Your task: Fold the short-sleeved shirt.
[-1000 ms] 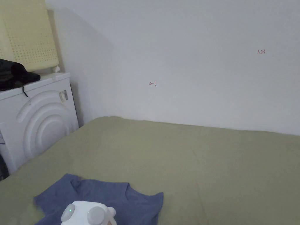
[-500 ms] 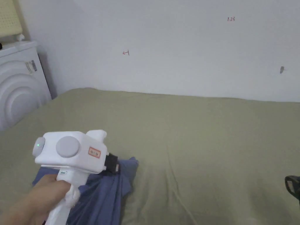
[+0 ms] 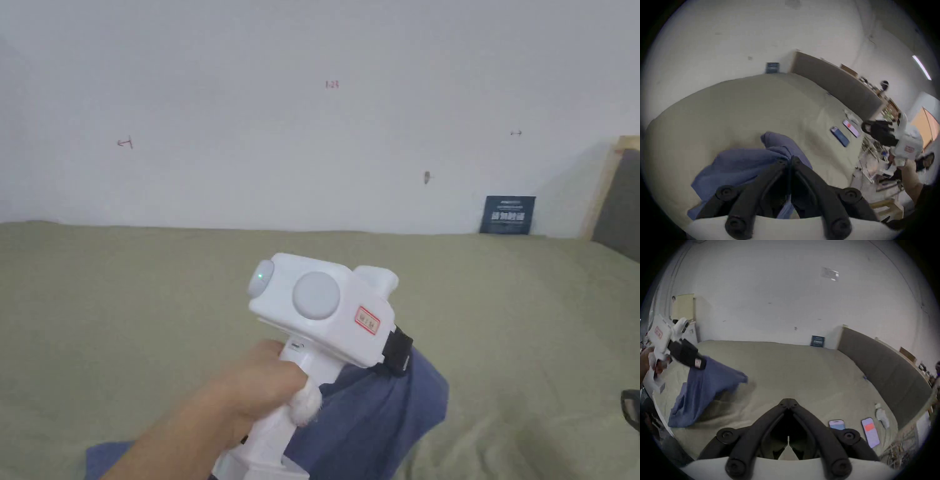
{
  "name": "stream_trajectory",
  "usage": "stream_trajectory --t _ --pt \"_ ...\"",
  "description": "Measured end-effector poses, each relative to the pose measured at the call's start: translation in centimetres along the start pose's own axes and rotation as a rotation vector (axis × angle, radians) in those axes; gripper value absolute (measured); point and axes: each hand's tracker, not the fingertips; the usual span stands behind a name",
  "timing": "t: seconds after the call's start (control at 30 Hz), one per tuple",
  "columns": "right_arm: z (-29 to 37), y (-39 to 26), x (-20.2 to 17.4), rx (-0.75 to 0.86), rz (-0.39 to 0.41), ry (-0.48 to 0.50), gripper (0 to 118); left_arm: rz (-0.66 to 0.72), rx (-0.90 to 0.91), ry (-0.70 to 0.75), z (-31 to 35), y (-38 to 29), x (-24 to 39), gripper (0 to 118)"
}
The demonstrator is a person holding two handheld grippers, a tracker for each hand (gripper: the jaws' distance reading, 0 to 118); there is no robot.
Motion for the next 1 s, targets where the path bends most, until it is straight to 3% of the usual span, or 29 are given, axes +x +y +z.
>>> stream_trajectory --t 0.13,0.27,0.3,0.33,0.37,0.4,0.53,0.6,0.7,0.73,0.77,0.83,1.0 --pt "1.2 -1.3 2.7 -0.017 -0.030 -0.045 0 -0.095 -0.079 -0.134 -6.1 -1.3 6.5 2" --pt "1.4 -2.9 4.0 -0.039 -0.057 -0.070 0 -0.104 -0.163 -0.201 -11.1 -4.7 9.9 6" --pt "1.3 -3.3 4.0 -0.044 -0.065 -0.073 0 -0.089 -0.167 -0.174 -12.2 -5.7 10.0 19" --pt "1.1 -3.6 4.0 -0.045 -0.074 -0.074 0 -0.043 -0.174 -0.160 -12.7 -6.5 9.5 65" --pt "0.9 -3.9 3.9 -0.042 -0.086 -0.073 0 0.027 -0.177 -0.157 -13.0 -7.4 8.7 97" --pt "0.7 -4.0 3.8 -0.041 -0.099 -0.063 0 0.087 -0.191 -0.147 -13.1 -8.2 7.9 106" --pt "-0.8 -4.0 2.7 -0.058 -0.122 -0.012 1 0.208 -0.135 -0.085 -7.5 -9.1 3.1 99" --pt "-1.3 -3.6 1.9 -0.053 -0.115 0.010 1 0.199 -0.020 0.033 -2.4 -9.6 0.4 97" --pt "-1.2 -2.7 -0.1 -0.040 -0.096 0.037 1 0.268 0.112 0.253 5.8 -10.8 -4.0 82" --pt "-1.3 -2.4 -0.5 -0.035 -0.094 0.052 1 0.285 0.149 0.325 8.3 -11.6 -5.1 82" --pt "-1.4 -2.1 -1.0 -0.033 -0.095 0.068 1 0.292 0.181 0.409 10.9 -12.3 -6.4 66" --pt "-2.0 -1.8 -1.5 -0.037 -0.086 0.086 1 0.308 0.215 0.577 14.7 -14.3 -8.3 0" --pt "-2.6 -1.6 -3.2 -0.058 -0.060 0.115 0 0.446 0.204 0.596 21.1 -19.1 -10.9 0"
